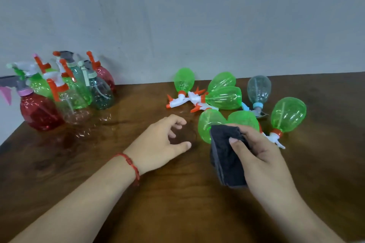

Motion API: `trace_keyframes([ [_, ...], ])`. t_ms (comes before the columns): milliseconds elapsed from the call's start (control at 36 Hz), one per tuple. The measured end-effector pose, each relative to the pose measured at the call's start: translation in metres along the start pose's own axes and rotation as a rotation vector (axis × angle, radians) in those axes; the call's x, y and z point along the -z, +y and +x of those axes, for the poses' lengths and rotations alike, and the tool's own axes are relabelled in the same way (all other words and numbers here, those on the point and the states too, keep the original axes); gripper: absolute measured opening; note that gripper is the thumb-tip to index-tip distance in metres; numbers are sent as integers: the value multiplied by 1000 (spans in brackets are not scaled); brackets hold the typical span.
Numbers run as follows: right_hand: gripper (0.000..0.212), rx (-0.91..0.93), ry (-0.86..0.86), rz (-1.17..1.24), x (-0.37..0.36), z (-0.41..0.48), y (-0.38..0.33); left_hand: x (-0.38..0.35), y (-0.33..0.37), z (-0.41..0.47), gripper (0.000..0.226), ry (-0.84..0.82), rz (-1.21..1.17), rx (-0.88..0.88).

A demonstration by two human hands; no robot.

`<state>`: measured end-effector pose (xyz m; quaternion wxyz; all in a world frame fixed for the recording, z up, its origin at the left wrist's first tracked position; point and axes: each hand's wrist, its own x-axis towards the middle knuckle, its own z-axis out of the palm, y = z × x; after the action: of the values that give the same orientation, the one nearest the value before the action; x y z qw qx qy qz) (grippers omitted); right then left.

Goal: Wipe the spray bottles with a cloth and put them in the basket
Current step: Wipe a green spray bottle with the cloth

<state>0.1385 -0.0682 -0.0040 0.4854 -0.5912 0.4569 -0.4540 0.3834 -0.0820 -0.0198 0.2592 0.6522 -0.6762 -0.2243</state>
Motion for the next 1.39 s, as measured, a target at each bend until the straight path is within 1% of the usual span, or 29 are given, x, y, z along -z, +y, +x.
trace_keyframes([
  [83, 35, -18, 19, 28, 14, -9, 2, -10, 20, 22, 87, -92, 43, 2],
  [111, 35, -21, 18, 39, 18, -11, 2, -11, 26, 30, 94, -118, 30, -9],
  [139, 35, -20, 17, 54, 21, -13, 1, -12, 32, 38, 96, -145, 12, -28],
  [222, 35, -14, 23, 61, 31, -18, 1, -13, 44, 61, 95, -245, 30, -19],
  [333, 33, -45, 17, 67, 44, -28, 5, -16, 45, 90, 106, -310, 188, 61],
  [444, 33, -96, 32, 77, 54, -38, 9, -19, 53, 104, 93, -300, 354, 38],
  [528, 35, -110, 43, 58, 60, -42, 9, -19, 57, 107, 95, -299, 374, 70],
  [611, 36, -124, 44, 63, 60, -45, 3, -17, 56, 108, 95, -318, 323, 93],
  [639, 36, -119, 45, 52, 59, -45, 1, -15, 54, 107, 94, -323, 277, 97],
  [667, 37, -112, 48, 39, 58, -45, -2, -13, 50, 106, 94, -328, 181, 119],
  [778, 37, -116, 36, 36, 50, -42, -13, 8, 42, 84, 90, -406, -410, 192],
  [861, 38, -111, 26, 25, 41, -37, -16, 24, 36, 51, 80, -453, -728, 147],
  [917, 41, -113, 33, 24, 30, -32, -17, 28, 24, 25, 79, -424, -926, 136],
  [1000, 39, -112, 42, 48, 10, -21, -16, 21, 0, -7, 85, -325, -1160, 128],
  [1111, 37, -144, 39, 80, -22, 2, -11, 9, -18, -31, 86, -158, -1284, 79],
  [1194, 35, -168, 28, 130, -47, 26, -9, 7, -24, -34, 88, -23, -1314, 60],
  [1278, 29, -202, 18, 159, -69, 50, -8, 11, -29, -30, 89, 77, -1340, 43],
  [1333, 24, -201, 10, 181, -81, 64, -7, 15, -32, -24, 98, 117, -1332, 42],
  [1389, 25, -200, 13, 214, -89, 78, -5, 19, -34, -16, 105, 179, -1267, 56],
])
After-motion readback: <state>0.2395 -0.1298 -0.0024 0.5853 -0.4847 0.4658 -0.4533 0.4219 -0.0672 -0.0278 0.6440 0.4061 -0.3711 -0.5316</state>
